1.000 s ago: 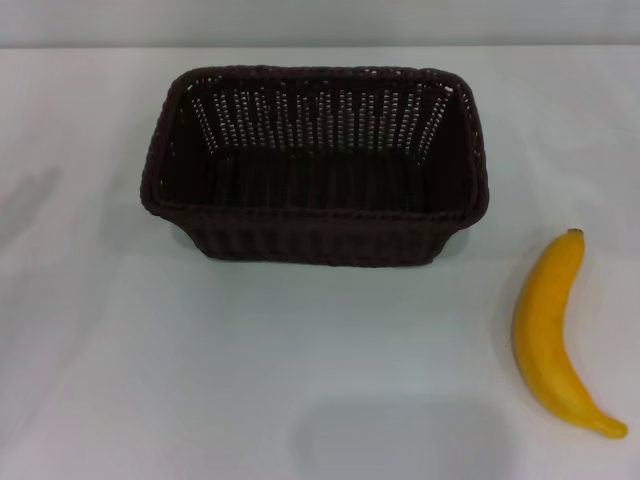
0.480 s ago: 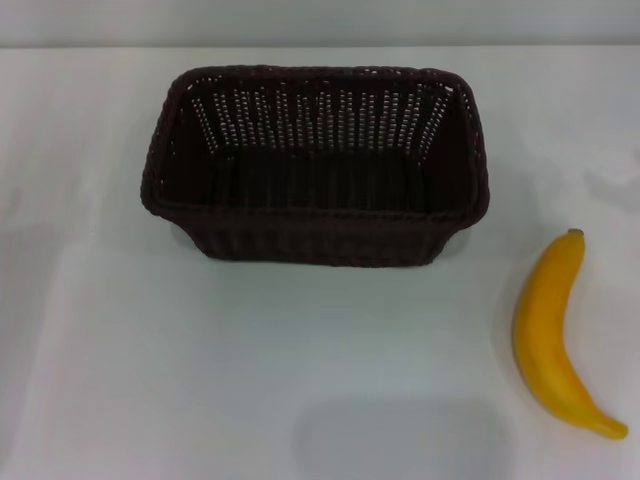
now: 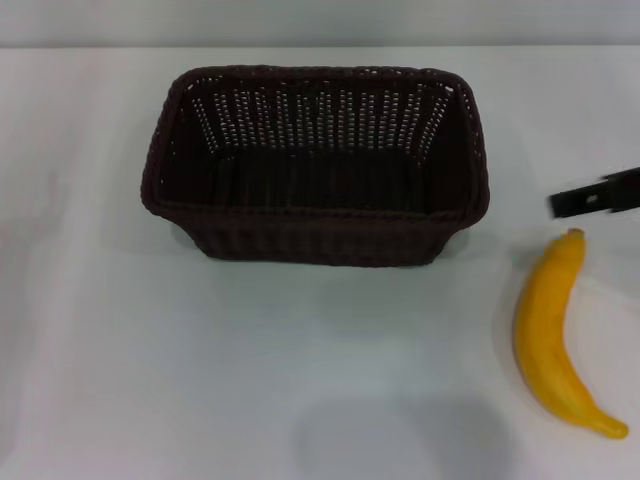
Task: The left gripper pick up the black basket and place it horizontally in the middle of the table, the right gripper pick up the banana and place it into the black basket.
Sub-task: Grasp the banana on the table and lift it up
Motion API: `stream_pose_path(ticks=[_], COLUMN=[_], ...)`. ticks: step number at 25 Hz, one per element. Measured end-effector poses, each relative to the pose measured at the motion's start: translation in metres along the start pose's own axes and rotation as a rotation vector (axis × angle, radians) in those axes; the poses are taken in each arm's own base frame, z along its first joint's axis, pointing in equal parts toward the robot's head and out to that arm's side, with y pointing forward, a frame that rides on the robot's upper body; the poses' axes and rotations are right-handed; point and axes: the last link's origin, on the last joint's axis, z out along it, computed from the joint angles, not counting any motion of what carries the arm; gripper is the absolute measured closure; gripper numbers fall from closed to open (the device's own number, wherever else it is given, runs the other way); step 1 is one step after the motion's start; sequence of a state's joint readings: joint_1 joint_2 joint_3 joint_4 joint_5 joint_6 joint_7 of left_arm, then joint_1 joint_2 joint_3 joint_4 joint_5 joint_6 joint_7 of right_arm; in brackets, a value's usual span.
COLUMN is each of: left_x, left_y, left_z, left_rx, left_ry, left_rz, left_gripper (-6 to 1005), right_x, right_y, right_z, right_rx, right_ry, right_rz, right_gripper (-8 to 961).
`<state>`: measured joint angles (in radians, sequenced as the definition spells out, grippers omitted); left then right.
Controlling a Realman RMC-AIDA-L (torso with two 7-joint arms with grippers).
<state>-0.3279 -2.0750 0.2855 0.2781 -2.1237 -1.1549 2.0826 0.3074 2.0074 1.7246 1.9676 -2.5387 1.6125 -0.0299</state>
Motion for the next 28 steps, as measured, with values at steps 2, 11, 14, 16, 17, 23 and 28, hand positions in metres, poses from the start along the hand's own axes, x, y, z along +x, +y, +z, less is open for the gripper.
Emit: stream_pose_path(ticks=[2, 11, 14, 16, 17, 23, 28], left_x=[-0.001, -0.007, -0.008, -0.008, -0.007, -0.002, 0.004], left_y=[0.001, 0.009, 0.011, 0.012, 0.013, 0.013, 0.011], left_z=[0.002, 0.013, 0.016, 0.018, 0.018, 0.023, 0.026], left_rx=[0.011, 0.035, 0.042, 0.042, 0.041, 0.027, 0.018], left_ry=[0.013, 0.034, 0.044, 0.048, 0.049, 0.054, 0.051], left_rz=[0.013, 0.111, 0.150, 0.165, 0.169, 0.188, 0.199], left_gripper=[202, 168, 168, 169, 169, 170, 170], right_x=[0.000, 0.007, 0.012, 0.015, 0.016, 0.026, 0.032], right_y=[0.014, 0.059, 0.067, 0.069, 0.071, 0.071, 0.068], right_z=[0.005, 0.034, 0.046, 0.053, 0.056, 0.070, 0.076], right_rx=[-0.018, 0.077, 0.115, 0.133, 0.138, 0.197, 0.225], right_ry=[0.031, 0.150, 0.178, 0.193, 0.199, 0.238, 0.256], right_rz=[0.040, 0.126, 0.149, 0.164, 0.173, 0.217, 0.244], right_gripper=[112, 132, 139, 143, 145, 159, 170])
